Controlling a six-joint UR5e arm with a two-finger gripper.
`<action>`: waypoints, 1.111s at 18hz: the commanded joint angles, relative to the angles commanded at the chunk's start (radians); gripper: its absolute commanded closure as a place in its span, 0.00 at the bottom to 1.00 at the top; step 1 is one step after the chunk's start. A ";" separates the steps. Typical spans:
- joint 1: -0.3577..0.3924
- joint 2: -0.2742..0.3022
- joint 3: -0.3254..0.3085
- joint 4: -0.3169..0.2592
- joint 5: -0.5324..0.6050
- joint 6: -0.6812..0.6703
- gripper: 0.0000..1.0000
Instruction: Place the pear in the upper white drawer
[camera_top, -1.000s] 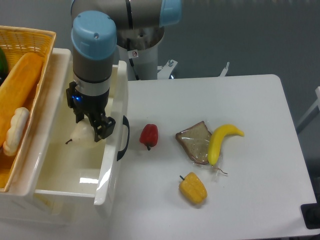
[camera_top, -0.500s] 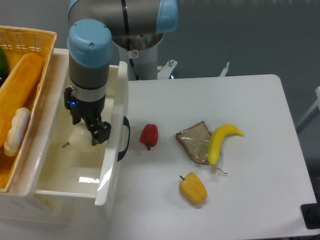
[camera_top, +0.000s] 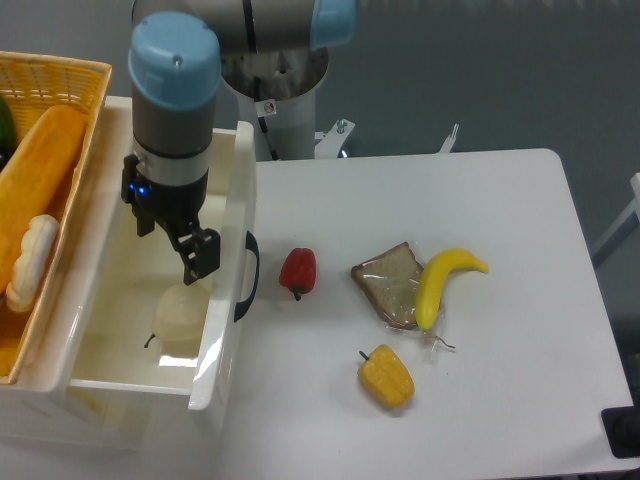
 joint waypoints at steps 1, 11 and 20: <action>0.026 0.011 0.002 0.000 -0.002 -0.005 0.00; 0.278 0.045 -0.011 -0.001 0.003 -0.134 0.00; 0.425 -0.147 -0.008 0.055 0.176 -0.086 0.00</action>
